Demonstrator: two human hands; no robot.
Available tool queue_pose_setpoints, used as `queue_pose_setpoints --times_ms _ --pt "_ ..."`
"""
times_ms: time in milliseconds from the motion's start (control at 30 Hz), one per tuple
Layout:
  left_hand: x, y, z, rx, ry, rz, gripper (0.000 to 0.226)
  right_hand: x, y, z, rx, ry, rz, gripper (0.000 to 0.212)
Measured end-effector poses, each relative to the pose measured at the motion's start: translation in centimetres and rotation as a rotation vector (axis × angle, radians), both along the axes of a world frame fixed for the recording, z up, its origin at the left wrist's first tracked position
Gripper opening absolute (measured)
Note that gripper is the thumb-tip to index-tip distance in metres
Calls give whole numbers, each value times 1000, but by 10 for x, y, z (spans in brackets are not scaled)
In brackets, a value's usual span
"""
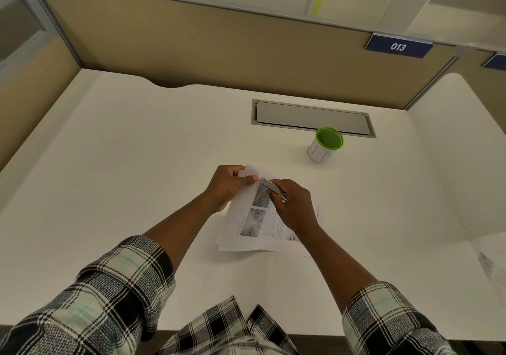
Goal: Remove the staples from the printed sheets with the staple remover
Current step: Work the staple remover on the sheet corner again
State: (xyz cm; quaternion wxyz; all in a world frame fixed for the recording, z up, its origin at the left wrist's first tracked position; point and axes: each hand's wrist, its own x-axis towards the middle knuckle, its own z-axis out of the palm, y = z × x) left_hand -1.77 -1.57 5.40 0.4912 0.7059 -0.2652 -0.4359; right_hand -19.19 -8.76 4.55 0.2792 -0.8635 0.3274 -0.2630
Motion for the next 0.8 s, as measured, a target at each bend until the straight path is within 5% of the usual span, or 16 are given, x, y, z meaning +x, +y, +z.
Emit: queue_pose_setpoints --times_ms 800 --pt "3 0 -4 57 3 4 39 0 -8 -4 -168 61 94 25"
